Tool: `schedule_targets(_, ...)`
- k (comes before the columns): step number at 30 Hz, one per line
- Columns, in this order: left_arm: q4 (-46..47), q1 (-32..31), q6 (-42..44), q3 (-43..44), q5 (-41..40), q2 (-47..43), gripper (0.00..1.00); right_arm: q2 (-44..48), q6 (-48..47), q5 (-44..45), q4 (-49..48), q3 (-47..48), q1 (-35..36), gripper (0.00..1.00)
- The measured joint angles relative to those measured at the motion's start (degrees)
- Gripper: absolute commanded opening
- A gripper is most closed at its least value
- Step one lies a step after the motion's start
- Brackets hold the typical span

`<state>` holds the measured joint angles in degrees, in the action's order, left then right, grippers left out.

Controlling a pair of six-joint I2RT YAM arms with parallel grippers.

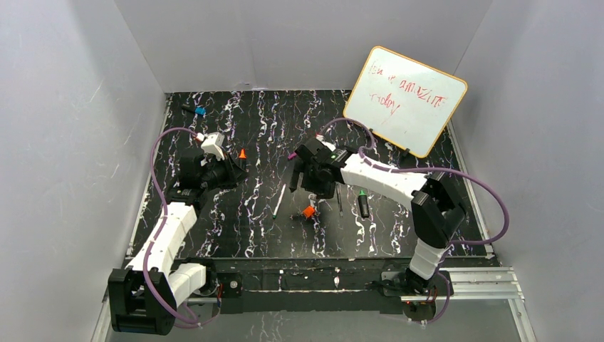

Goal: Insert the pens into the pen caps
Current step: Insert the pen cap onto the pen.

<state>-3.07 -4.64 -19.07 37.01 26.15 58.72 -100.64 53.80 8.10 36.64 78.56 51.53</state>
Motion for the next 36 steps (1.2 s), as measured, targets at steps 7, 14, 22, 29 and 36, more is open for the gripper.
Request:
schedule_targets(7, 0.0, -0.04, 0.0, 0.0, 0.02, -0.85, 0.0, 2.32, 24.74, 0.83, 8.63, -0.5, 0.31, 0.81)
schedule_targets(14, -0.02, -0.37, 0.0, 0.0, 0.02, -1.2, 0.0, 2.4, 34.91, 2.05, 11.3, -0.72, 0.31, 0.75)
schedule_targets(22, -0.04, -0.46, 0.04, 0.0, -0.02, -1.2, 0.0, -3.04, 36.35, 1.03, 10.6, -1.7, -0.04, 0.66)
schedule_targets(29, -0.07, -0.46, 0.17, 0.0, -0.02, -1.18, 0.0, -4.09, 36.0, 0.46, 9.22, -3.26, -1.2, 0.56)
schedule_targets(36, -0.04, -0.46, 0.42, 0.0, -0.02, -1.07, 0.0, -5.18, 35.04, -0.15, 6.67, -4.22, -2.47, 0.58)
